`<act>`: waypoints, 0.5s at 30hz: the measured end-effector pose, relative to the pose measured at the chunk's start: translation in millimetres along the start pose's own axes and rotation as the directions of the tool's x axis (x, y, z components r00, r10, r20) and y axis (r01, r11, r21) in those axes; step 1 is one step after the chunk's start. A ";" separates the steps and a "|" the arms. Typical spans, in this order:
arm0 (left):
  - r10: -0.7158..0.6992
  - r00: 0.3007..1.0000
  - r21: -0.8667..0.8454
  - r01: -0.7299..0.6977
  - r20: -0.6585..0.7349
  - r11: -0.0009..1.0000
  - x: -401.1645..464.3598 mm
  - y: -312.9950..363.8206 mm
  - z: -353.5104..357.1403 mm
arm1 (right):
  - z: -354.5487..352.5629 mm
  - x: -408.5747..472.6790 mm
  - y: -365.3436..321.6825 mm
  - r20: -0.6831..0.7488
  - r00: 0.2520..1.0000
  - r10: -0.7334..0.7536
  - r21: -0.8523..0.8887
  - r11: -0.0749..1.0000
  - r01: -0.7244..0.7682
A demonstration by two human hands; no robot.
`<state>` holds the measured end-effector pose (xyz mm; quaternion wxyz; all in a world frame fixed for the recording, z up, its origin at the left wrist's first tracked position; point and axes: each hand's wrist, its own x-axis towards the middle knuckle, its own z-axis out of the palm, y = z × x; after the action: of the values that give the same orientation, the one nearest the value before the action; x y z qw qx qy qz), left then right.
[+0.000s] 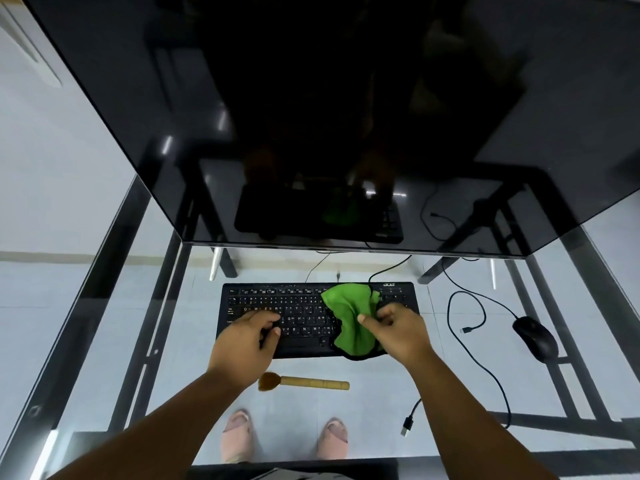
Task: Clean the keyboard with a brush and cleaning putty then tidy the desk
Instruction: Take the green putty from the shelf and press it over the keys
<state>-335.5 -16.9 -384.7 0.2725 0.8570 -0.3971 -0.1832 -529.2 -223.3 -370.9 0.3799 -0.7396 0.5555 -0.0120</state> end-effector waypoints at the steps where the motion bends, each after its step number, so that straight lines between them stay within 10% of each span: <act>1: -0.004 1.000 0.000 0.004 0.018 1.000 0.7 3.9 0.6 | -1.3 0.8 -1.3 0.047 0.999 0.019 -0.036 0.999 -0.018; 10: -0.073 0.993 -0.229 0.093 0.095 0.969 13.5 36.2 10.5 | -6.5 5.2 -12.5 0.165 0.984 -0.068 0.267 0.963 0.022; 15: -0.201 0.938 -0.527 0.326 0.282 0.785 23.0 59.1 6.2 | -12.9 1.7 -18.0 0.235 0.950 -0.206 0.542 0.839 0.047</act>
<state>-358.9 -68.5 -355.6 0.4421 0.7602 -0.2269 -0.4185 -519.6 -230.1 -352.1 0.6430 -0.6353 0.4194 -0.0837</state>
